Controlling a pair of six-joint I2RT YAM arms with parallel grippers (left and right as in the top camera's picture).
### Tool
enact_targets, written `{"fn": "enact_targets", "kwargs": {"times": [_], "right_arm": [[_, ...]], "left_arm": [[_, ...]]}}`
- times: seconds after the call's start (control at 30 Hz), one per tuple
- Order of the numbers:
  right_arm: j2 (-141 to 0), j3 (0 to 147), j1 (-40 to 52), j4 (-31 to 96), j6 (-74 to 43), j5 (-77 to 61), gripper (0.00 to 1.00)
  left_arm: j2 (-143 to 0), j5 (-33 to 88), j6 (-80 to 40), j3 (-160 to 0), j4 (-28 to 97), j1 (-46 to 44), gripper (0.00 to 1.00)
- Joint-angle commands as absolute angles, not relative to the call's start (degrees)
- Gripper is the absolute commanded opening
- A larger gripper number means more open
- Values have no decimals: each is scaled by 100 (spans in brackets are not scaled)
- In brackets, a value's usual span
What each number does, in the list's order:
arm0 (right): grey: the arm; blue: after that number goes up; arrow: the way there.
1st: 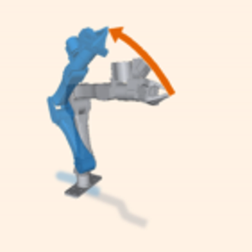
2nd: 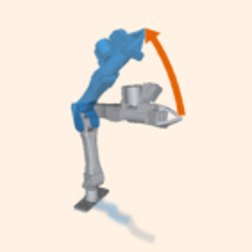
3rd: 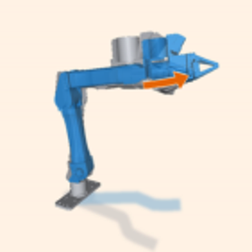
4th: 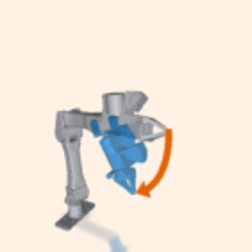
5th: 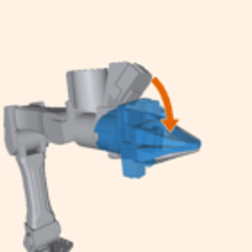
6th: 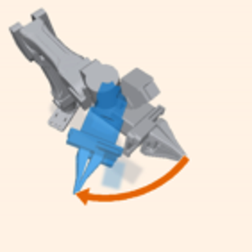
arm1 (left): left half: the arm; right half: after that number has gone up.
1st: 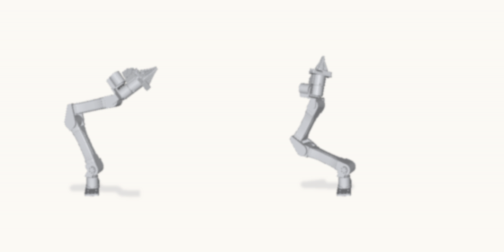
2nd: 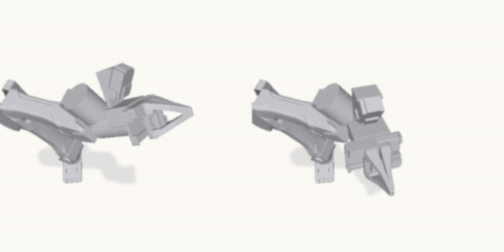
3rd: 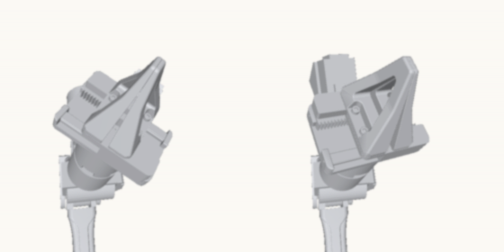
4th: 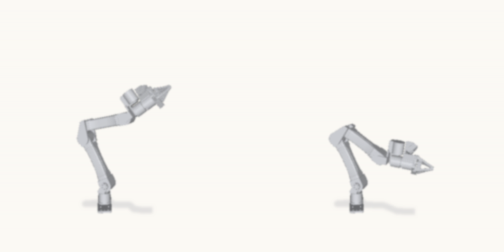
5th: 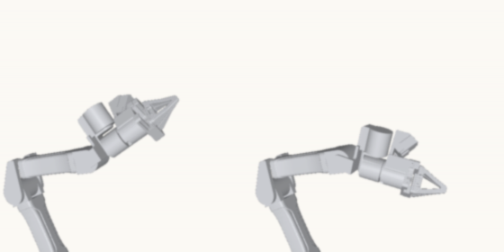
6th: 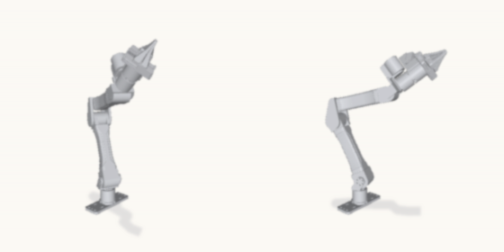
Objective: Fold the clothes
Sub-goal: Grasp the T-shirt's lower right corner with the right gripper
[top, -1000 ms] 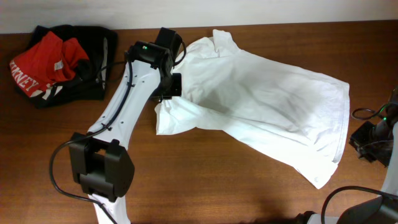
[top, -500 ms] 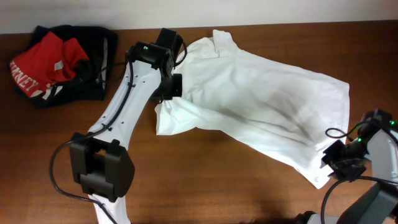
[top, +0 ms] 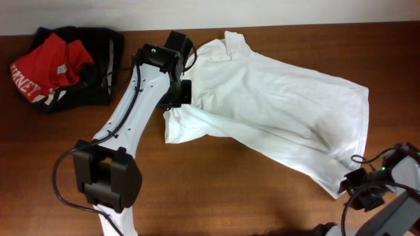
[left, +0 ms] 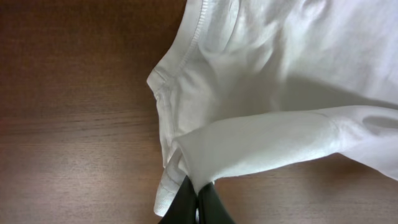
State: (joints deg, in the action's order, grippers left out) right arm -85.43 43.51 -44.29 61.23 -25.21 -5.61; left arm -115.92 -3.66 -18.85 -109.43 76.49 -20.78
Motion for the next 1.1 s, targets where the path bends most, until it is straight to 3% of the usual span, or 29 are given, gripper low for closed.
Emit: {"fn": "enact_targets", "kwargs": {"times": [0.0, 0.33, 0.4, 0.43, 0.5, 0.67, 0.9, 1.07], "right_arm": [[-8490, 3977, -4464, 5741, -2427, -655, 37], [-8490, 3699, -4464, 5092, -2427, -788, 44], [-8490, 3632, -4464, 5050, -2427, -989, 33], [-8490, 3625, -4464, 5052, -2429, -996, 19], [-8490, 3627, -4464, 5057, -2429, -993, 4], [-8490, 4053, -4466, 5618, -2427, -797, 4], [-8490, 6272, -4469, 7697, -2423, 113, 4], [-8514, 6482, -4464, 7736, -2272, 117, 5]], "left_arm": [[-11518, -370, -1796, -10954, 7631, -2062, 1], [-11520, -373, -1793, -10954, 7631, -2062, 1], [-11520, -377, -1793, -10954, 7631, -2062, 1], [-11520, -381, -1793, -10954, 7631, -2062, 1], [-11518, -390, -1793, -10954, 7631, -2062, 1], [-11493, -318, -1796, -10962, 7636, -2062, 0], [-11345, 47, -1798, -10971, 7787, -2062, 1], [-11349, 40, -1796, -10969, 6982, -2062, 1]]}}
